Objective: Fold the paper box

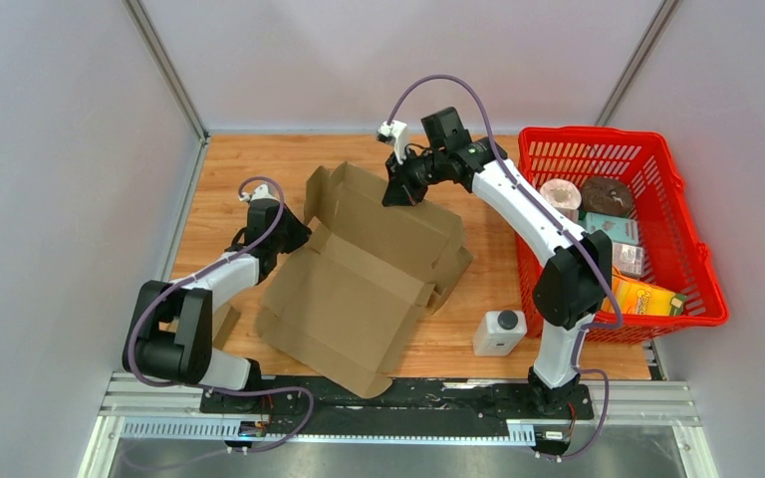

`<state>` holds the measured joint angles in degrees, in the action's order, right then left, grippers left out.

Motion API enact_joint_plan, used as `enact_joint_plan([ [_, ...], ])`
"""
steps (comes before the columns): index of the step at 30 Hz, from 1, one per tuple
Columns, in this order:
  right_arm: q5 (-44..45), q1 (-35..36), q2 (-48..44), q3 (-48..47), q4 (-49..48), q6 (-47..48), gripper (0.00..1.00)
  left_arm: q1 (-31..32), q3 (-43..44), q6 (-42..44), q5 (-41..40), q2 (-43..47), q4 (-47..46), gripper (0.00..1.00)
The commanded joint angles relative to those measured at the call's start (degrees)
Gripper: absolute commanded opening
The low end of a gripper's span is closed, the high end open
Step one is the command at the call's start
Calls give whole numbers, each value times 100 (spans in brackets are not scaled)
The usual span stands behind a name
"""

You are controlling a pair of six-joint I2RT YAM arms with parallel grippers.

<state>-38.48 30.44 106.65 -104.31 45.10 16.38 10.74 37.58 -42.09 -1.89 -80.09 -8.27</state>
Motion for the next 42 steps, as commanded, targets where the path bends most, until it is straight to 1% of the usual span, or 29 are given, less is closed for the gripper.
enact_joint_plan([
  [1, -160, -20, -22, -239, -151, 32, 0, -11, 29, -308, 1664, -313, -894, 19],
  [2, -186, -20, -13, -247, -151, 14, 0, 41, -14, -396, 1961, -322, -1069, 18],
  [3, -195, -20, -13, -256, -160, 5, 0, 85, -92, -484, 2043, -314, -1167, 16],
  [5, -204, -11, -4, -256, -177, -3, 0, 226, -146, -520, 1983, -148, -1168, 14],
  [7, -213, -3, 5, -230, -186, -3, 0, 524, -190, -441, 1868, 2, -1177, 15],
  [9, -195, 15, 31, -195, -221, -12, 0, 752, -207, -493, 1763, -41, -1185, 17],
  [12, -90, 50, 93, -212, -169, 31, 0, 780, -365, -652, 1736, -243, -1422, 19],
  [14, 172, 111, 119, -212, -133, 207, 0, 780, -410, -477, 1666, -104, -1362, 21],
  [15, 287, 129, 136, -221, -55, 277, 0, 780, -427, -380, 1648, 19, -1283, 25],
  [16, 367, 138, 154, -256, -19, 417, 0, 772, -453, -162, 1631, 403, -1152, 28],
  [18, 604, 173, 233, -300, 60, 550, 0, 780, -454, 94, 1683, 931, -1045, 38],
  [19, 674, 182, 277, -326, 104, 629, 0, 780, -401, 469, 1692, 1526, -784, 45],
  [20, 832, 226, 312, -405, 156, 803, 0, 780, -331, 647, 1509, 1845, -590, 55],
  [21, 929, 252, 399, -449, 244, 883, 0, 780, -174, 806, 1351, 2144, -379, 58],
  [22, 1034, 287, 453, -502, 288, 954, 0, 789, -85, 1138, 1140, 2652, -46, 61],
  [23, 1131, 340, 497, -624, 367, 1129, 0, 789, 3, 1298, 755, 2848, 70, 67],
  [24, 1219, 366, 549, -669, 403, 1156, 0, 789, 212, 1412, 560, 2972, 150, 70],
  [26, 1351, 428, 699, -852, 455, 1253, 0, 789, 529, 1773, 331, 2834, 439, 71],
  [27, 1387, 445, 743, -915, 534, 1349, 1, 789, 1009, 1861, 321, 2624, 841, 71],
  [28, 1422, 454, 830, -985, 578, 1394, 1, 789, 1301, 2079, 399, 2117, 1210, 72],
  [30, 1510, 516, 875, -1134, 657, 1525, 2, 798, 1899, 2318, 751, 1666, 1573, 71],
  [31, 1527, 525, 892, -1170, 666, 1569, 2, 798, 1980, 2389, 717, 1377, 1661, 71],
  [34, 1589, 525, 901, -1284, 719, 1736, 3, 807, 2007, 2678, 603, 1172, 1470, 69],
  [36, 1589, 534, 919, -1363, 798, 1807, 3, 807, 2155, 2959, 593, 988, 1626, 67],
  [38, 1580, 525, 980, -1513, 868, 1912, 4, 807, 2297, 3074, 689, 856, 1758, 61],
  [40, 1572, 534, 1068, -1714, 1018, 2017, 4, 807, 2403, 3127, 760, 689, 1794, 59],
  [42, 1545, 534, 1121, -1820, 1114, 2071, 5, 807, 2481, 3154, 752, 557, 1768, 51],
])
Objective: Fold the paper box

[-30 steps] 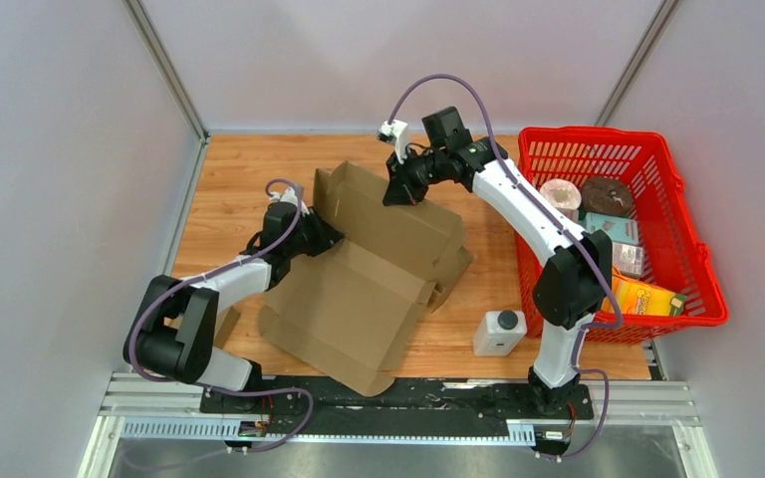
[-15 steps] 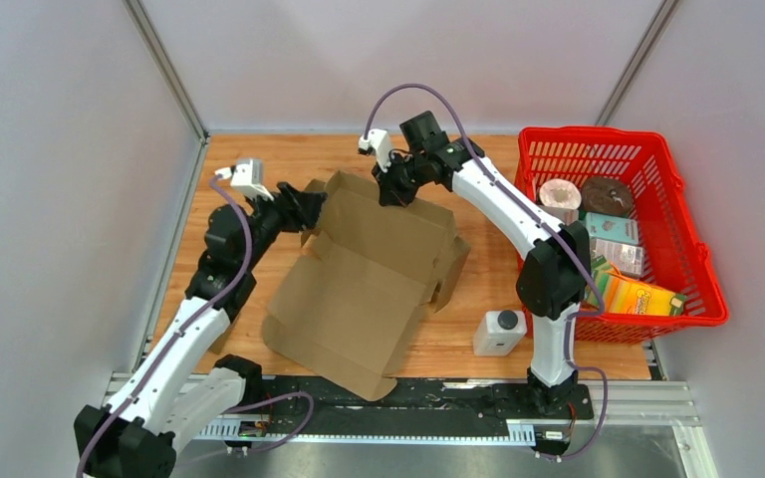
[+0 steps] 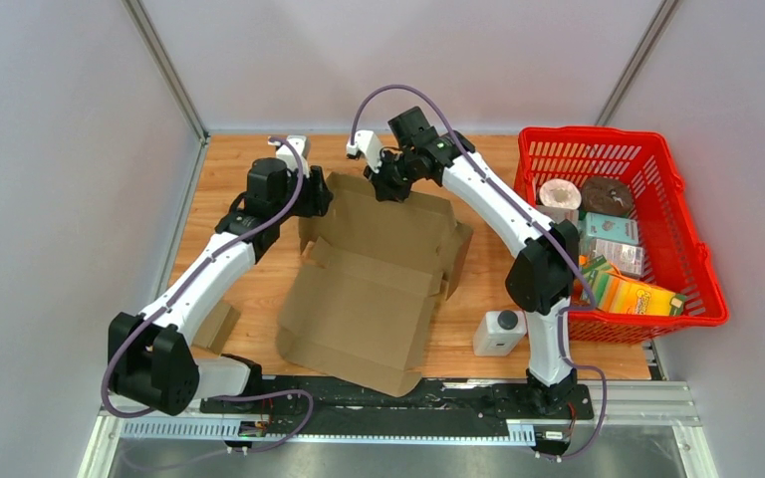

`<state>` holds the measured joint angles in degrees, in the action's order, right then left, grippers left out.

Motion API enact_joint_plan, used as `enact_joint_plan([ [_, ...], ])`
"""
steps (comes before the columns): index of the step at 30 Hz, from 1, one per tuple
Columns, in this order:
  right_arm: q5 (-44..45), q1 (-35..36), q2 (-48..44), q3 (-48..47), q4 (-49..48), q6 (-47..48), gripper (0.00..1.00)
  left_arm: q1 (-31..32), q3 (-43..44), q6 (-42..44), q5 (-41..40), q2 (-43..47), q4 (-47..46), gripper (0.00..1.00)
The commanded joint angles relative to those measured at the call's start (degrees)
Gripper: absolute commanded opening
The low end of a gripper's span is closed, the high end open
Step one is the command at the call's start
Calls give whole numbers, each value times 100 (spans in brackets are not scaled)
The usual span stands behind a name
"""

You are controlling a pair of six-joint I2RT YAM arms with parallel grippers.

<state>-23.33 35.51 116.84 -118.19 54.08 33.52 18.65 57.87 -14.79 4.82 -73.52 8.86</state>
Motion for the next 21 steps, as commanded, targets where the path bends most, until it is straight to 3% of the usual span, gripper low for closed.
enact_joint_plan([
  [1, 30, 26, 103, -450, 208, 375, 5, 15, 480, 424, 28, -232, 45, 46],
  [2, 39, 26, 120, -476, 208, 410, 6, 15, 497, 424, -103, -286, 19, 31],
  [5, 459, 18, 138, -486, 24, 105, 18, 94, 445, 389, -681, -374, -235, 7],
  [6, 522, -8, 129, -486, -220, -159, 34, 112, 280, 250, -841, -296, -506, 6],
  [8, 653, -70, 85, -538, -442, -843, 55, 156, 68, 38, -1348, -181, -788, 0],
  [9, 1003, -88, 50, -617, -747, -2074, 72, 260, -151, -180, -1578, -59, -1051, 0],
  [11, 2089, -97, 23, -914, -577, -3275, 79, 393, -424, -366, -2262, 56, -1246, 0],
  [12, 2322, -105, 23, -1369, -96, -4308, 83, 550, -477, -558, -2449, 126, -1308, 0],
  [14, 2946, -88, -178, -1531, 198, -5150, 90, 700, -688, -648, -2774, 197, -1457, 0],
  [15, 3044, -79, -274, -1584, 321, -5458, 100, 762, -767, -779, -2915, 276, -1632, 0],
  [18, 3106, -53, -1019, -1269, 25, -6486, 100, 929, -865, -1147, -3241, 329, -1625, 0],
  [21, 2722, 26, -1408, -347, -451, -8313, 100, 1052, -909, -1185, -3373, 338, -1703, 0],
])
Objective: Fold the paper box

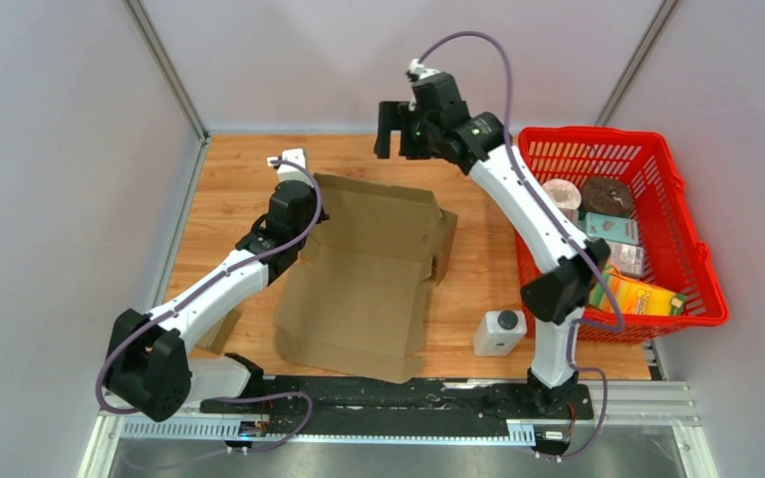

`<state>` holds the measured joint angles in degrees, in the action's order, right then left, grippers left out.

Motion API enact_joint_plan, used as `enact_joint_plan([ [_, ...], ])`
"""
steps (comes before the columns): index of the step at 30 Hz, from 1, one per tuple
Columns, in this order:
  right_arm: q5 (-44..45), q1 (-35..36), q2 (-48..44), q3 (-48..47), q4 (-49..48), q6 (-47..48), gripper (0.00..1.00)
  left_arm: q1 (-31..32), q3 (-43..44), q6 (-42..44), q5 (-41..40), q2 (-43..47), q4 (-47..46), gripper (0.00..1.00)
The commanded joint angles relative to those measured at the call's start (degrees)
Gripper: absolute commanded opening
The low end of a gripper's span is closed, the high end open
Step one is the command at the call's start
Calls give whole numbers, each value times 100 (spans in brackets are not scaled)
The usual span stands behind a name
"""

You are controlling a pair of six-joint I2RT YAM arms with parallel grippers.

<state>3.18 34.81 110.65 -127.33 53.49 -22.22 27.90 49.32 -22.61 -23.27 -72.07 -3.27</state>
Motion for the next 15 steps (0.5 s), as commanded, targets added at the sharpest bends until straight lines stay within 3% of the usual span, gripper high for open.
enact_joint_plan([
  [1, -184, 96, -808, 786, -375, -3666, 100, 145, -63, -393, -548, 185, -508, 0],
  [4, -784, 184, -1018, 1358, -742, -4867, 100, 163, -168, -376, -521, 246, -560, 0],
  [8, 58, 579, -1186, 2158, -1296, -6562, 100, 163, -475, -314, -582, 378, -763, 0],
  [12, 280, 747, -565, 1688, -1053, -7198, 100, 163, -765, -270, -521, 615, -1052, 0],
  [13, 254, 747, -458, 1624, -930, -7365, 99, 163, -818, -279, -521, 642, -1088, 0],
  [15, 297, 764, -343, 1780, -1182, -7620, 84, 163, -976, -235, -495, 773, -1220, 0],
])
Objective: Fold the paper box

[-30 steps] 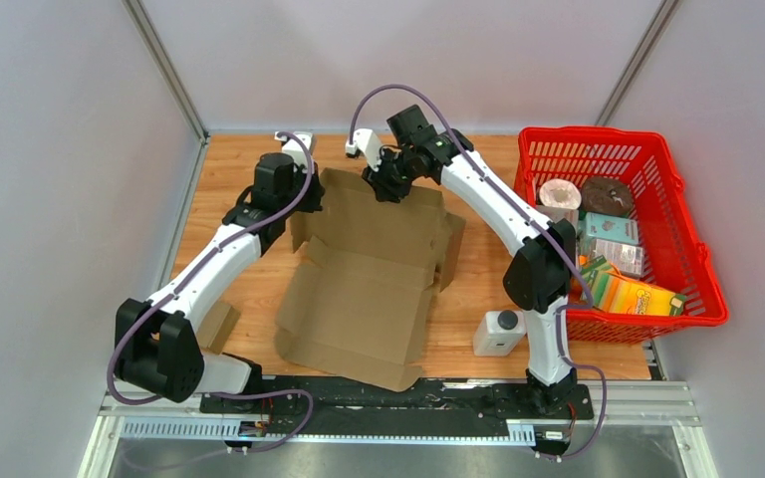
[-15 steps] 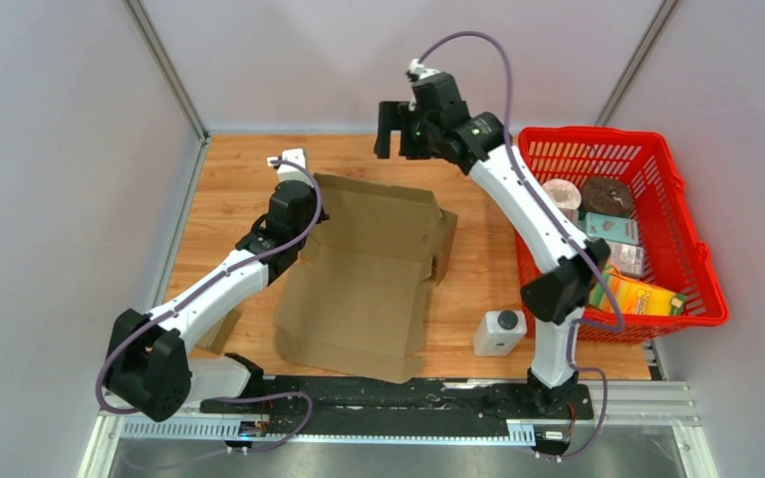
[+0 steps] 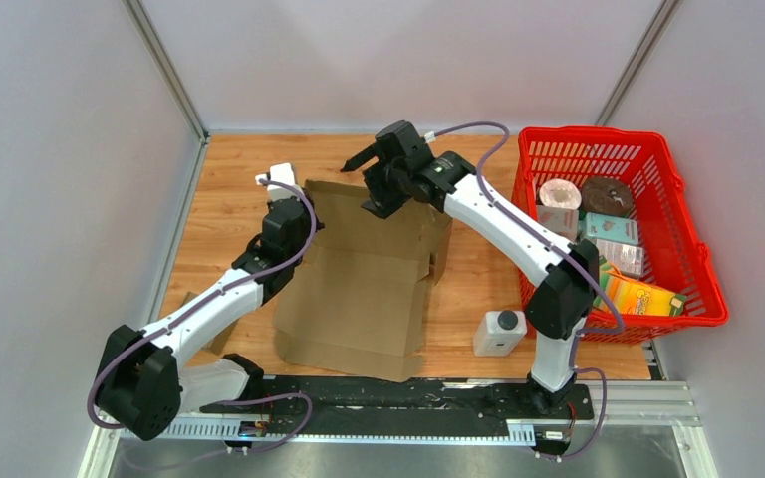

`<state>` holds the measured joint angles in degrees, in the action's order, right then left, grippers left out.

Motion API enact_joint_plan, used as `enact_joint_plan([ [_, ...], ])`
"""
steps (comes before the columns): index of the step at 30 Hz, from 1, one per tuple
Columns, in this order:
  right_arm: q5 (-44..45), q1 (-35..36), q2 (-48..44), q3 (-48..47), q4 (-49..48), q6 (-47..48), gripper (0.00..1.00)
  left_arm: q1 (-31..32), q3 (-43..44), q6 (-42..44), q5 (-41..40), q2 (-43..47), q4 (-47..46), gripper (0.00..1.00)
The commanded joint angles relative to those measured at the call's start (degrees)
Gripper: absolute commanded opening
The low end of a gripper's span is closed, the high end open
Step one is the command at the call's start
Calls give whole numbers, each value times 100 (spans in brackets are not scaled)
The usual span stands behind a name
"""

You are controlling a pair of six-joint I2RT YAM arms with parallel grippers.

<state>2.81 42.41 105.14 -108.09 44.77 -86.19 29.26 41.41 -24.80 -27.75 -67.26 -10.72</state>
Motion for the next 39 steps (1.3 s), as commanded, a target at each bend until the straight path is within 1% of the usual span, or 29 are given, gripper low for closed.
enact_joint_plan([
  [1, 534, 12, 226, -81, -364, -1285, 81, 28, -238, -8, -29, 336, -527, 0],
  [2, 597, 4, 252, -54, -382, -1329, 75, 28, -360, 1, -29, 424, -623, 0],
  [4, 589, 4, 305, 86, -425, -1488, 66, 28, -484, 1, -3, 512, -712, 0],
  [5, 572, 12, 305, 156, -643, -1506, 57, 28, -572, 19, 6, 565, -817, 0],
  [8, 545, 13, 358, 315, -768, -1523, 47, 28, -669, 80, 129, 618, -949, 0],
  [9, 537, 4, 358, 333, -768, -1523, 45, 28, -687, 98, 173, 627, -993, 0],
  [10, 502, 12, 358, 411, -803, -1515, 41, 28, -730, 98, 269, 627, -1046, 0],
  [11, 484, 4, 358, 455, -925, -1506, 33, 28, -748, 98, 331, 636, -1133, 0],
  [13, 458, -5, 349, 587, -1005, -1410, 27, 28, -792, 115, 471, 671, -1152, 0],
  [15, 405, -31, 305, 736, -1198, -1339, 20, 28, -818, 168, 551, 750, -1108, 3],
  [16, 326, -66, 279, 824, -1295, -1313, 17, 28, -827, 194, 638, 785, -1073, 11],
  [17, 282, -75, 192, 1069, -1592, -1182, 13, 28, -801, 203, 682, 889, -872, 18],
  [18, 256, -101, 139, 1184, -1725, -1128, 11, 28, -749, 203, 718, 1004, -609, 37],
  [19, 186, -136, 86, 1316, -1892, -1032, 10, 28, -635, 195, 805, 1135, -337, 45],
  [20, 98, -163, -10, 1604, -2250, -892, 9, 19, -643, 299, 876, 1485, 75, 49],
  [21, -16, -207, -64, 1755, -2410, -847, 8, 19, -669, 396, 946, 1706, 218, 52],
  [22, -191, -303, -108, 1965, -2838, -812, 7, 10, -765, 440, 938, 1943, 394, 53],
  [23, -193, -339, -212, 2133, -3008, -803, 6, -16, -792, 493, 877, 2415, 891, 54],
  [25, -587, -435, -301, 2555, -3437, -803, 6, -139, -810, 432, 342, 2848, 1596, 53],
  [26, -658, -462, -345, 2643, -3579, -776, 6, -200, -836, 249, 88, 3138, 2200, 53],
  [27, -728, -488, -363, 2784, -3685, -733, 5, -401, -862, 108, -289, 3236, 2476, 54],
  [28, -842, -523, -380, 2802, -3808, -697, 5, -542, -923, -163, -336, 3298, 2852, 55],
  [29, -896, -550, -398, 2820, -3844, -680, 5, -726, -959, -244, -276, 3247, 2908, 56],
  [31, -1045, -585, -416, 2872, -4001, -688, 6, -1139, -977, -402, 145, 2966, 2961, 59],
  [32, -1089, -594, -442, 2890, -4038, -688, 6, -1228, -916, -490, 225, 2538, 3049, 61],
  [34, -1098, -620, -460, 2899, -4064, -680, 6, -1430, -679, -640, 226, 2070, 3190, 58],
  [35, -1107, -638, -486, 2908, -4064, -688, 6, -1484, -652, -597, 269, 1642, 3086, 58],
  [38, -1160, -690, -504, 2969, -4152, -723, 6, -1695, -433, -299, 638, 894, 2681, 55],
  [39, -1177, -699, -512, 2987, -4170, -750, 6, -1704, -380, -98, 1265, 751, 2515, 52],
])
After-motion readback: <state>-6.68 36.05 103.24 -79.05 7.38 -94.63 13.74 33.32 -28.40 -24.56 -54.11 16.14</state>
